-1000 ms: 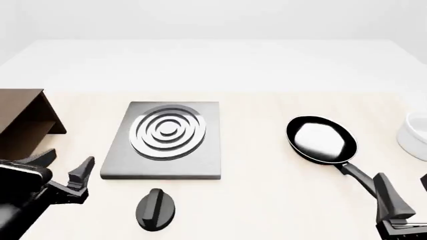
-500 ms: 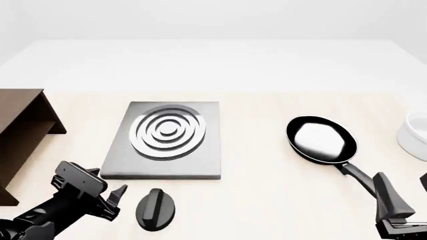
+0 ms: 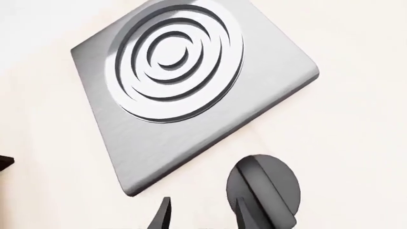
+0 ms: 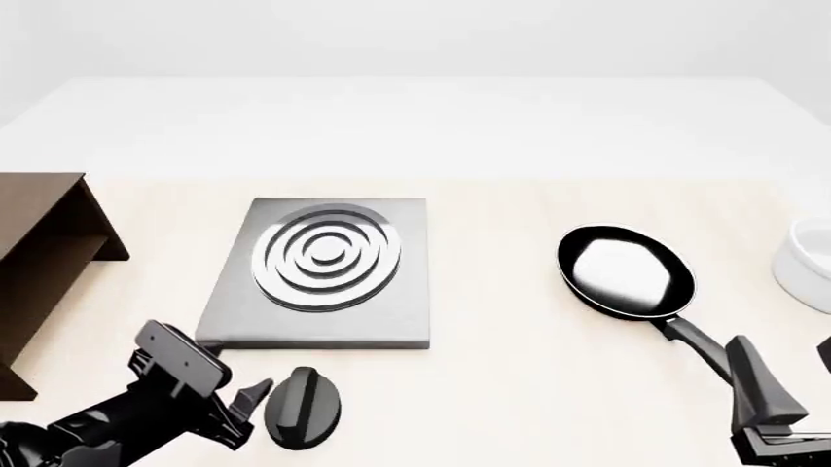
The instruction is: Turn on the stove and put the frying pan on it.
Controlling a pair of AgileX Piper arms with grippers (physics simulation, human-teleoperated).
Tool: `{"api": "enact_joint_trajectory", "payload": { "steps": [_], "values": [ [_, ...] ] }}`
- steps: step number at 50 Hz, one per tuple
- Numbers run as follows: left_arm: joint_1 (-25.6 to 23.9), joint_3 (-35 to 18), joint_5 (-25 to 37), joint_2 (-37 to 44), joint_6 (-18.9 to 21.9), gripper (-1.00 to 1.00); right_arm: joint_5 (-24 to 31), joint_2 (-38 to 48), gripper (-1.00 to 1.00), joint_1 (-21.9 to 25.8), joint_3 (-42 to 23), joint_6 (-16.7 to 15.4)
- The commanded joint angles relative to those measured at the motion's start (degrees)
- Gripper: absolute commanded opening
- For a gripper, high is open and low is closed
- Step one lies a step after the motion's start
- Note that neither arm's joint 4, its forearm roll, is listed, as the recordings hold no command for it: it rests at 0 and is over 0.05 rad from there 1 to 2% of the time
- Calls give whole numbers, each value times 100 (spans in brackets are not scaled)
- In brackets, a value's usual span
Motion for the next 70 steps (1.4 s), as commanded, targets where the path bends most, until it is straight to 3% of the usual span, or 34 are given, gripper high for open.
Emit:
{"api": "enact_joint_trajectory", "payload": {
  "steps": [1, 16, 28, 45, 51, 57, 70],
  "values": [
    [-297, 33, 304, -319, -200, 100, -2, -13, 100, 6, -2, 8],
    [-683, -111, 617, -309, -442, 100, 4, -18, 100, 13, -5, 5],
    [-880, -73, 505, -73, -410, 100, 15, -23, 100, 14, -8, 5],
    [-1716, -673, 1384, -162, -837, 100, -43, 37, 100, 7, -3, 11],
    [-1355, -654, 1425, -404, -604, 100, -33, 27, 100, 9, -6, 10],
    [-1333, -665, 1659, -766, -615, 100, -75, 65, 100, 8, 0, 9],
    [-1227, -1322, 2832, -2108, -727, 100, -7, 43, 100, -3, -51, -20]
  ]
}}
